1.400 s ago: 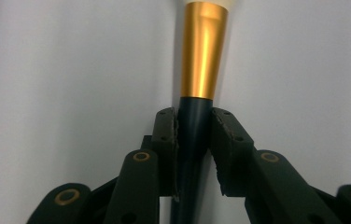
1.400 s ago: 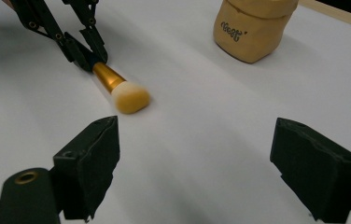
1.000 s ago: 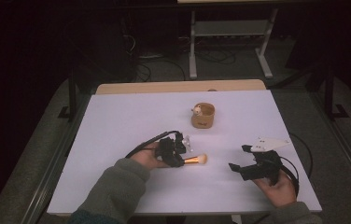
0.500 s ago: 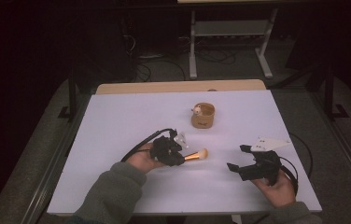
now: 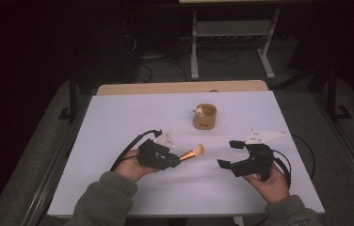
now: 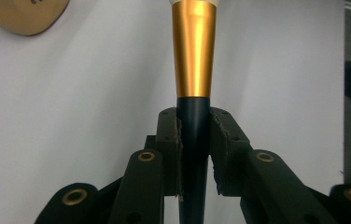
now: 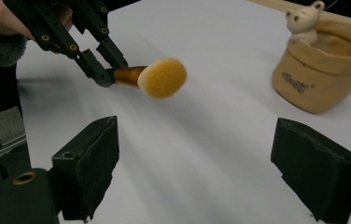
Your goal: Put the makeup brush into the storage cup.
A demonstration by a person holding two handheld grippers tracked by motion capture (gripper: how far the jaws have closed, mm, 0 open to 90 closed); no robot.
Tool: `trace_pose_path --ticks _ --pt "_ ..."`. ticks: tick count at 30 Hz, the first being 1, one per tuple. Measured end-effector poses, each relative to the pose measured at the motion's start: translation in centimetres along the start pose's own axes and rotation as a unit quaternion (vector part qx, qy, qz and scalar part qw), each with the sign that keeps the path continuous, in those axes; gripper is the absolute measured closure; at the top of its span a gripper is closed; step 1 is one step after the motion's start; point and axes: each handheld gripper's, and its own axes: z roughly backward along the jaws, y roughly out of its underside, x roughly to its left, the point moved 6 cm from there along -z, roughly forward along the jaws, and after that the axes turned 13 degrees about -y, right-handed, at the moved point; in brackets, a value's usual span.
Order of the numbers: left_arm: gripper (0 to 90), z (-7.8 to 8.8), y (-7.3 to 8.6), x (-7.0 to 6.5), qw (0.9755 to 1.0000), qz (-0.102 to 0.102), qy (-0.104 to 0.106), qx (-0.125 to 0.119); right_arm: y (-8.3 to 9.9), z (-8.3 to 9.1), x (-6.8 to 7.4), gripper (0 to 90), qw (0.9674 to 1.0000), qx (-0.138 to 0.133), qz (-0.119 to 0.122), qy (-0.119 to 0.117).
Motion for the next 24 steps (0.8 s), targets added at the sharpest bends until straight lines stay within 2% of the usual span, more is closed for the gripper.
trace_pose_path --ticks 2,5,9,10,14,15,17,20,24 --pt "74.7 0.7 0.2 -0.1 0.9997 0.017 0.0 -0.016 -0.5 -0.4 0.3 14.5 1.0 0.003 0.006 -0.007" --pt "74.7 1.5 0.5 -0.1 0.9993 0.027 -0.006 -0.026 -1.3 -1.2 0.9 14.5 0.9997 0.009 0.01 -0.019" --pt "74.7 2.8 0.9 -0.1 0.9973 0.046 -0.004 -0.056 -2.2 -2.2 1.5 14.1 0.9993 0.009 0.01 -0.036" --pt "74.7 3.2 0.9 -0.1 0.9962 0.055 -0.004 -0.068 -2.4 -2.3 1.6 14.0 0.9991 0.008 0.01 -0.04" --pt "74.6 4.1 1.2 -0.3 0.9934 0.065 -0.004 -0.094 -3.2 -3.4 2.3 14.1 0.9982 0.003 0.025 -0.055" --pt "74.7 4.3 1.2 -0.4 0.9934 0.062 -0.005 -0.096 -3.5 -3.8 2.6 14.1 0.9978 0.002 0.025 -0.062" --pt "74.6 4.6 1.3 -0.6 0.9906 0.073 0.0 -0.116 -3.8 -4.5 3.0 14.4 0.9969 0.002 0.028 -0.073" --pt "74.7 4.7 1.5 -0.8 0.9872 0.085 0.005 -0.135 -4.2 -5.6 3.3 15.1 0.9962 0.008 0.015 -0.085" --pt "74.7 4.4 1.9 -1.0 0.9858 0.094 0.01 -0.139 -4.5 -6.8 3.7 20.7 0.9933 0.007 0.007 -0.115"
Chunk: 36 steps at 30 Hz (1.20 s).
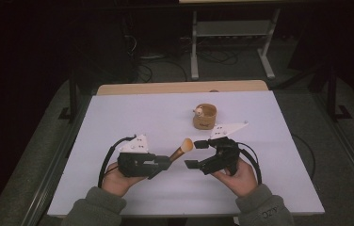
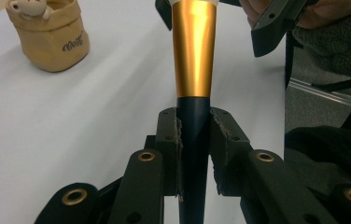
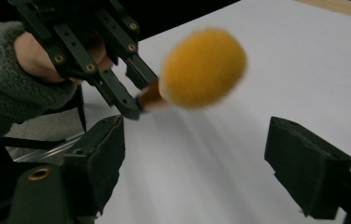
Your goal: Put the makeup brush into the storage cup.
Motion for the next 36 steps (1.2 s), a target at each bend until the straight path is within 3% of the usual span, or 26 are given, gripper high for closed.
trace_pose_path --ticks 3,4,6,11,18,27,30,36 --pt "74.6 -0.3 0.2 0.0 1.0 0.005 0.005 -0.004 -0.3 -1.3 0.0 31.8 0.9996 -0.002 -0.003 -0.027" --pt "74.6 -0.3 0.2 0.0 1.0 0.006 0.006 -0.005 -0.3 -1.3 0.0 31.8 0.9996 -0.002 -0.003 -0.027" --pt "74.7 -0.6 0.2 -0.2 0.9999 0.008 0.007 -0.01 -0.3 -1.7 -0.1 40.7 0.9994 0.002 -0.01 -0.034" --pt "74.6 -1.1 0.1 -0.5 0.9999 0.003 0.006 -0.008 -0.3 -2.2 -0.6 57.1 0.9952 -0.011 -0.058 -0.078" --pt "74.6 -1.8 0.1 -1.0 0.9999 -0.001 0.007 -0.008 -0.3 -2.1 -0.5 69.6 0.9919 -0.017 -0.067 -0.106" --pt "73.4 -1.8 -0.1 -1.1 1.0 -0.007 -0.001 -0.007 -0.4 -1.9 -0.3 70.9 0.9917 -0.021 -0.073 -0.104" --pt "69.2 -1.8 0.0 -1.0 0.9997 -0.015 -0.015 0.009 -0.6 -1.7 -0.2 71.0 0.9933 -0.014 -0.067 -0.093" --pt "62.9 -1.4 0.8 -0.9 0.9991 -0.019 -0.022 0.031 -0.8 -0.6 -0.5 71.0 0.9959 0.006 -0.059 -0.069"
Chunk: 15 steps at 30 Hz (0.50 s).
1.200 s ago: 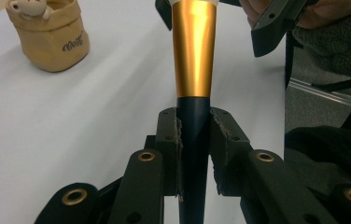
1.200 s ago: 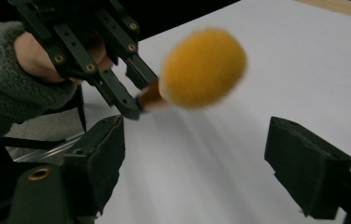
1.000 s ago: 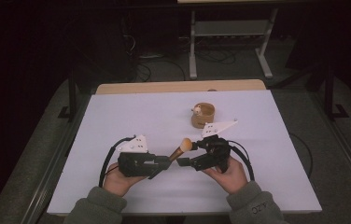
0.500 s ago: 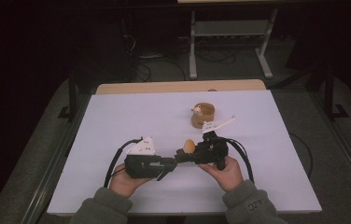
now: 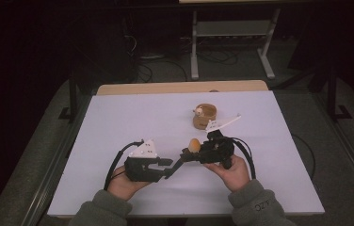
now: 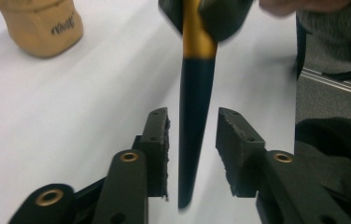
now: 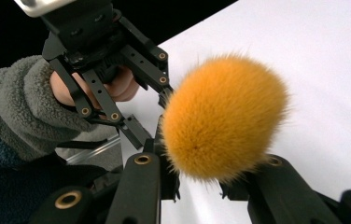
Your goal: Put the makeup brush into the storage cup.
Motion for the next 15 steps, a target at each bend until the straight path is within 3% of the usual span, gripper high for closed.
trace_pose_path --ticks 4,15 --pt "60.5 0.4 0.7 0.0 0.9998 -0.007 -0.012 0.016 -0.3 1.0 0.1 71.0 0.9998 0.01 0.004 0.014" --pt "58.5 2.0 2.2 0.4 0.9989 -0.006 -0.033 0.032 -1.1 2.5 -0.3 71.0 0.9989 0.02 0.005 0.041"
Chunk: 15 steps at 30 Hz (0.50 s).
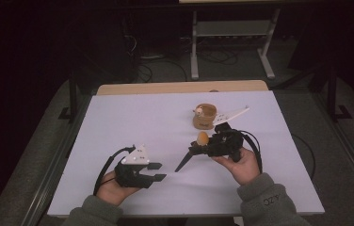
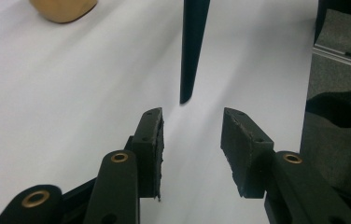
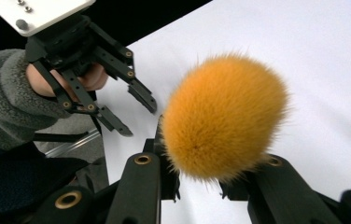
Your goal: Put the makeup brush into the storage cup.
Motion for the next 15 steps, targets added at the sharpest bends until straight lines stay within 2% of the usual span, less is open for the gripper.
trace_pose_path --ticks 3,5,8,15 --pt "56.8 0.5 0.4 0.4 1.0 -0.003 -0.009 0.002 -0.4 0.4 -0.1 71.0 1.0 0.002 0.001 0.005" --pt "54.5 0.7 0.8 0.6 0.9999 0.005 -0.015 -0.001 -0.7 0.8 -0.1 71.0 0.9999 0.005 0.002 0.009" --pt "52.7 1.1 1.3 0.7 0.9997 0.015 -0.02 -0.004 -1.4 1.6 -0.1 71.0 0.9999 -0.006 0.007 0.013" --pt "48.9 1.7 2.6 1.2 0.9992 0.027 -0.029 0.002 -2.8 3.1 -0.4 71.0 0.9995 -0.007 0.01 0.029"
